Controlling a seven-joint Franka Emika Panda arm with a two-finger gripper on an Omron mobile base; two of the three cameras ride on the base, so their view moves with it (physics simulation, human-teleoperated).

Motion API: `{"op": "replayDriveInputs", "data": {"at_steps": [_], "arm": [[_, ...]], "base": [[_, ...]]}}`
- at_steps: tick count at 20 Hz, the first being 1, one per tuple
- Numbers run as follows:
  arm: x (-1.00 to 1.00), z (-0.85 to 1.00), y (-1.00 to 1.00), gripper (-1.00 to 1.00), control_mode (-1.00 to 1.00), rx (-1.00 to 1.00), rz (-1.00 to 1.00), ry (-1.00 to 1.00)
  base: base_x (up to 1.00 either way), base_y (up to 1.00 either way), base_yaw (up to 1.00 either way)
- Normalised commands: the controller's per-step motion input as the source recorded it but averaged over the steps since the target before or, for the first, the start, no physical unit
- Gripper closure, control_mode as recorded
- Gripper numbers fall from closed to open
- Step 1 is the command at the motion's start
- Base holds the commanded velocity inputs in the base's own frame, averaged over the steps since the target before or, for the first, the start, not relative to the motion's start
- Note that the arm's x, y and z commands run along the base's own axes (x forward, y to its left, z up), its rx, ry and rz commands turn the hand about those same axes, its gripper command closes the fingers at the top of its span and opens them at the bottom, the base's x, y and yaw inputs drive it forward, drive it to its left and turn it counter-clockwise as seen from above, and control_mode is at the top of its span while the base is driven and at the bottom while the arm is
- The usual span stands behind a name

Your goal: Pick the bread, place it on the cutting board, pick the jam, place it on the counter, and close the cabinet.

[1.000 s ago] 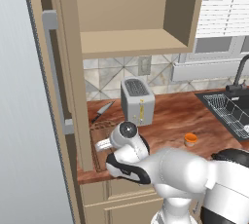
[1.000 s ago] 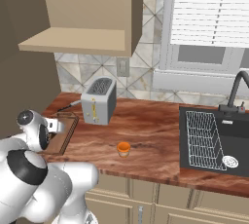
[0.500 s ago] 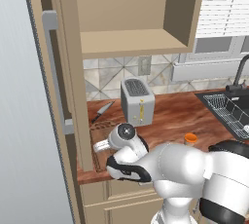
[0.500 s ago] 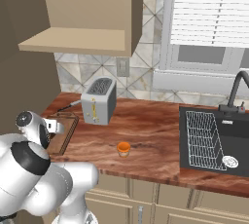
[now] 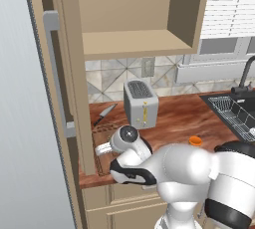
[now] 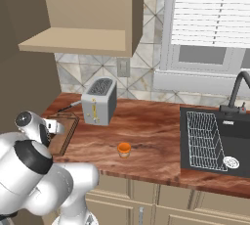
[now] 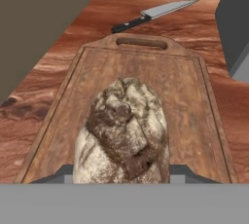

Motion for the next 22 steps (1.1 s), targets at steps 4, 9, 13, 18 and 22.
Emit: {"op": "replayDriveInputs", "data": {"at_steps": [4,9,13,18,22], "arm": [[0.0,0.0,0.0,-1.0,-1.0,0.0,0.0,0.0],[0.0,0.0,0.0,-1.0,-1.0,0.0,0.0,0.0],[0.0,0.01,0.0,-1.0,-1.0,0.0,0.0,0.0],[-0.01,0.23,0.0,-1.0,-1.0,0.0,0.0,-0.06],[-0.12,0.32,0.0,-1.0,-1.0,0.0,0.0,-0.08]], "base": [[0.0,0.0,0.0],[0.0,0.0,0.0],[0.0,0.0,0.0],[0.0,0.0,0.0],[0.0,0.0,0.0]]}}
